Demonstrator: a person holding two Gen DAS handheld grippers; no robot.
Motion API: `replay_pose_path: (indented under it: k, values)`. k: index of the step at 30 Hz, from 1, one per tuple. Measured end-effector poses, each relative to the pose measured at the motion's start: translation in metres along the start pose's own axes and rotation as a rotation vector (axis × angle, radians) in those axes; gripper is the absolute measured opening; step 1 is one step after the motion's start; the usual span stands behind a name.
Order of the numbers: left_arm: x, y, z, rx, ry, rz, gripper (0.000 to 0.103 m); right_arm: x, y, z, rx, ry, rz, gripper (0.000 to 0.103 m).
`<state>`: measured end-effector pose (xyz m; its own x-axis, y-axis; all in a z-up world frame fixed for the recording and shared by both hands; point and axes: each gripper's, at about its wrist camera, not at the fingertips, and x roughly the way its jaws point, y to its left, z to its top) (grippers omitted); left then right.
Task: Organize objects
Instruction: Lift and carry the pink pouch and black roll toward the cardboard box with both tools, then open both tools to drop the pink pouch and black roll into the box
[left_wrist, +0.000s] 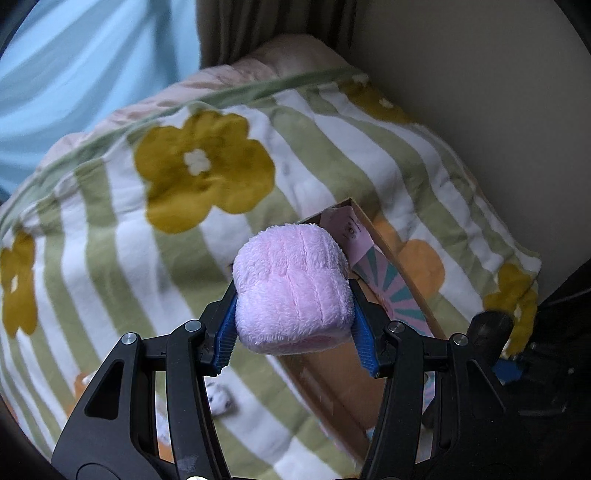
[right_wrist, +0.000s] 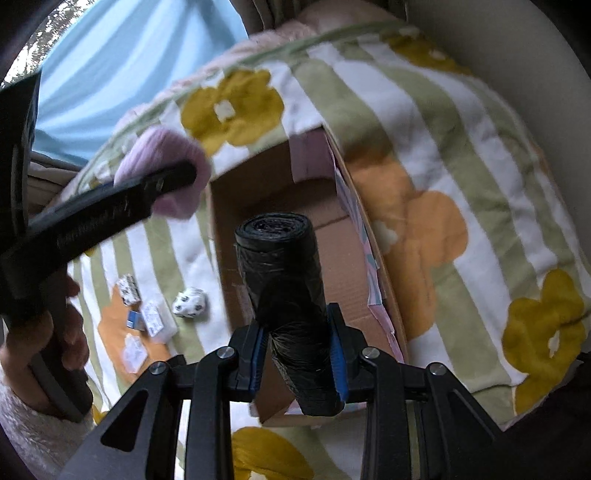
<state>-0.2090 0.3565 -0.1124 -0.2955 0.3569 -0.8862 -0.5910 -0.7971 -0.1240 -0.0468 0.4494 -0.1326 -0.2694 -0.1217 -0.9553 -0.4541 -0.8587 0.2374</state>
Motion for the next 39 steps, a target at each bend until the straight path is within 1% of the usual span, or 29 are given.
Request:
replay_pose_path:
  k: [6, 11, 14, 17, 18, 19, 20, 21, 22, 24, 26, 28, 30, 32, 39]
  values:
    - [0.070, -0.010, 0.004, 0.050, 0.063, -0.015, 0.050, 0.051, -0.009, 0.008, -0.015, 0.083, 0.004, 0.028]
    - [0.117, -0.013, -0.002, 0.083, 0.110, -0.033, 0.050, 0.084, -0.014, 0.012, -0.027, 0.132, -0.006, 0.028]
    - [0.131, -0.015, -0.005, 0.105, 0.120, -0.026, 0.050, 0.091, -0.015, 0.013, -0.034, 0.144, 0.002, 0.028]
    - [0.136, -0.016, -0.004, 0.120, 0.119, -0.028, 0.050, 0.093, -0.013, 0.014, -0.048, 0.137, -0.009, 0.028]
    - [0.136, -0.017, -0.002, 0.129, 0.119, -0.032, 0.050, 0.093, -0.013, 0.014, -0.055, 0.128, -0.018, 0.030]
    - [0.135, -0.017, 0.000, 0.134, 0.110, -0.037, 0.051, 0.091, -0.012, 0.013, -0.066, 0.114, -0.014, 0.035]
    - [0.133, -0.016, 0.001, 0.133, 0.099, -0.051, 0.063, 0.090, -0.012, 0.011, -0.069, 0.106, 0.001, 0.060]
    - [0.130, -0.015, 0.003, 0.128, 0.087, -0.068, 0.077, 0.089, -0.013, 0.010, -0.064, 0.102, 0.019, 0.101]
    - [0.127, -0.014, 0.005, 0.128, 0.077, -0.064, 0.102, 0.087, -0.015, 0.007, -0.053, 0.090, 0.046, 0.102]
    - [0.122, -0.016, 0.008, 0.154, 0.050, -0.047, 0.103, 0.084, -0.019, 0.001, -0.020, 0.066, 0.074, 0.102]
    - [0.120, -0.017, 0.011, 0.180, 0.042, -0.036, 0.103, 0.085, -0.026, -0.004, 0.018, 0.056, 0.097, 0.103]
    - [0.120, -0.018, 0.012, 0.206, 0.045, -0.022, 0.103, 0.083, -0.028, -0.007, 0.014, 0.031, 0.074, 0.103]
    - [0.122, -0.017, 0.011, 0.216, 0.058, -0.017, 0.103, 0.081, -0.027, -0.008, 0.008, 0.020, 0.070, 0.103]
    - [0.124, -0.016, 0.010, 0.217, 0.067, -0.017, 0.103, 0.079, -0.029, -0.007, 0.017, 0.010, 0.069, 0.103]
    - [0.118, -0.015, 0.004, 0.215, 0.077, -0.010, 0.103, 0.067, -0.017, -0.003, 0.004, -0.007, 0.055, 0.103]
